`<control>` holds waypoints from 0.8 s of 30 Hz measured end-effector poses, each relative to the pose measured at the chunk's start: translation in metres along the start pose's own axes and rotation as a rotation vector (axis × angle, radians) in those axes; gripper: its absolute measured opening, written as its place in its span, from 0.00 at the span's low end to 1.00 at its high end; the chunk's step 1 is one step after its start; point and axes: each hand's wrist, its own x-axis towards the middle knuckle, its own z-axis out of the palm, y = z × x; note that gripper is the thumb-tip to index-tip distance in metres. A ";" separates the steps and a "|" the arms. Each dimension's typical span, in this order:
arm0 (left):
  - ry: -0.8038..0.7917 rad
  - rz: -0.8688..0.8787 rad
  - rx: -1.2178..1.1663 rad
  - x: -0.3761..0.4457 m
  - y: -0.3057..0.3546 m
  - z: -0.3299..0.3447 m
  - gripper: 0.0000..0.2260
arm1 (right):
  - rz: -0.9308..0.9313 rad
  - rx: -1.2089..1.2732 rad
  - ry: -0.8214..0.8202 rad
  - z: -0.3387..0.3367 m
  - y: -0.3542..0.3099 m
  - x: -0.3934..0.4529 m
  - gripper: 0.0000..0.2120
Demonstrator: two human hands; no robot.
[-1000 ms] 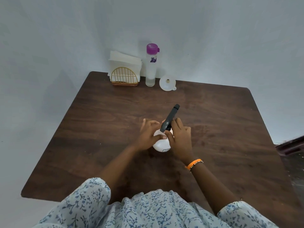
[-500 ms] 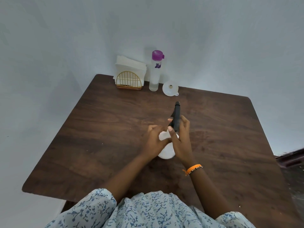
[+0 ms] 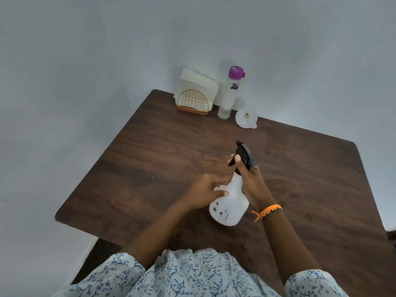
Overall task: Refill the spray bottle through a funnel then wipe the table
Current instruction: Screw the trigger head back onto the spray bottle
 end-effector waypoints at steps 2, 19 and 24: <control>0.173 -0.122 -0.031 -0.008 -0.015 -0.013 0.11 | 0.066 0.049 -0.135 0.010 0.000 0.007 0.09; 0.665 -0.511 -0.114 -0.029 -0.087 -0.055 0.10 | 0.721 0.136 -0.135 0.114 0.031 0.095 0.19; 0.606 -0.504 -0.114 -0.020 -0.086 -0.053 0.09 | 0.786 0.222 -0.200 0.101 0.034 0.099 0.20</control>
